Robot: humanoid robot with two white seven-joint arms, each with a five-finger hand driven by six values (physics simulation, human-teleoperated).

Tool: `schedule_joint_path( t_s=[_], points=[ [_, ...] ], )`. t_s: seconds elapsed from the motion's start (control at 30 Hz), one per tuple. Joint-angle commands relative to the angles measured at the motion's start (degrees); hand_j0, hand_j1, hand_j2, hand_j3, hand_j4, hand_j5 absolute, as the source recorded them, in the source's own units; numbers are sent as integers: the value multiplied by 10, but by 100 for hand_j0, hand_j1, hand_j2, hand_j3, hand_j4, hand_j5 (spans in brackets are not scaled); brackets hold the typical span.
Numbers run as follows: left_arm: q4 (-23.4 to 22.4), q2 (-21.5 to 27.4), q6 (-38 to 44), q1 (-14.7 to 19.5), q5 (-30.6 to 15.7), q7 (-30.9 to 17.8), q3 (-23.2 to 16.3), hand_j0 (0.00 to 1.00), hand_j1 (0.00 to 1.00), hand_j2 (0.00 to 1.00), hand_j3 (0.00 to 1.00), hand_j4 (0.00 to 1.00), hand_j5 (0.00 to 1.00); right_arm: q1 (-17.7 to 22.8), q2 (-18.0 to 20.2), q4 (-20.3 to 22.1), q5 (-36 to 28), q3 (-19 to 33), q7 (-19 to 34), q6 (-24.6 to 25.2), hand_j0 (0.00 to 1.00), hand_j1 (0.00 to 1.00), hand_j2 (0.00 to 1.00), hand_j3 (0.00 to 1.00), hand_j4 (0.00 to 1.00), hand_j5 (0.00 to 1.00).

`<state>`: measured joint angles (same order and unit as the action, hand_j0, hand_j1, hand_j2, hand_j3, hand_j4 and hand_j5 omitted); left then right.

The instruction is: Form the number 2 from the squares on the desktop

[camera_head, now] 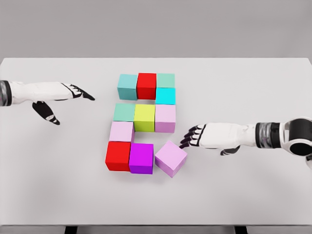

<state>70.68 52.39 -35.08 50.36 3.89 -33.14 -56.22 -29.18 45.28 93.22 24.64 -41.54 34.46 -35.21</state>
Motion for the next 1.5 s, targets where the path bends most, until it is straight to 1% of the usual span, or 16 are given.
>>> schedule_joint_path(
  t_s=[0.0, 0.07, 0.3, 0.43, 0.67, 0.87, 0.97, 1.17, 1.23, 1.3, 1.37, 1.43, 1.47],
  points=[
    [6, 4, 1, 0, -5, 0, 1, 100, 100, 100, 100, 100, 100, 0, 0, 13, -12, -5, 5, 2, 100, 100, 100, 100, 100, 100],
    [6, 4, 1, 0, -5, 0, 1, 100, 100, 100, 100, 100, 100, 0, 0, 21, -11, -7, 5, 2, 100, 100, 100, 100, 100, 100],
    [6, 5, 1, -1, -5, 0, 1, 100, 100, 100, 100, 100, 100, 0, -1, 27, -13, -6, 5, 2, 100, 100, 100, 100, 100, 100],
    [6, 5, 1, -1, -5, 0, 0, 100, 100, 100, 100, 100, 100, -3, -1, 27, -14, -5, 5, 2, 100, 100, 100, 100, 100, 100],
    [6, 3, 1, -2, -4, 0, 0, 100, 100, 100, 100, 100, 100, -11, -12, 27, -15, -5, 5, 2, 100, 100, 100, 100, 100, 100],
    [6, 0, 1, -4, -2, -1, 1, 100, 100, 100, 100, 100, 100, -12, -12, 53, -15, -7, 5, 2, 100, 100, 100, 100, 100, 100],
    [6, 2, 1, -3, -2, -1, 2, 100, 100, 100, 100, 100, 100, -13, -12, 58, -15, -14, 5, 2, 100, 100, 100, 100, 100, 100],
    [6, 1, 1, -3, -2, -1, 2, 100, 100, 100, 100, 100, 100, -17, -12, 58, -16, -10, 5, 2, 100, 100, 100, 100, 100, 100],
    [5, 3, 1, -3, -2, -1, 2, 100, 100, 100, 100, 100, 100, -21, -11, 53, -33, 10, 5, 2, 100, 100, 100, 100, 100, 100],
    [5, 3, 1, -3, -2, -1, 2, 100, 100, 100, 100, 100, 100, -16, -10, 49, -42, 39, 5, 2, 100, 100, 100, 100, 100, 100],
    [3, 3, 1, -3, -2, -1, 2, 100, 100, 100, 100, 100, 100, -12, -6, 49, -42, 48, 5, 2, 100, 100, 100, 100, 100, 100],
    [0, 1, 1, -3, -1, -1, 2, 100, 100, 100, 100, 100, 100, -1, 0, 49, -42, 73, 5, 2, 100, 100, 100, 100, 100, 100],
    [0, 0, 1, -3, -1, -1, 2, 100, 100, 100, 100, 100, 100, 11, 4, 49, -46, 98, 5, 2, 100, 100, 100, 100, 100, 100]
  ],
)
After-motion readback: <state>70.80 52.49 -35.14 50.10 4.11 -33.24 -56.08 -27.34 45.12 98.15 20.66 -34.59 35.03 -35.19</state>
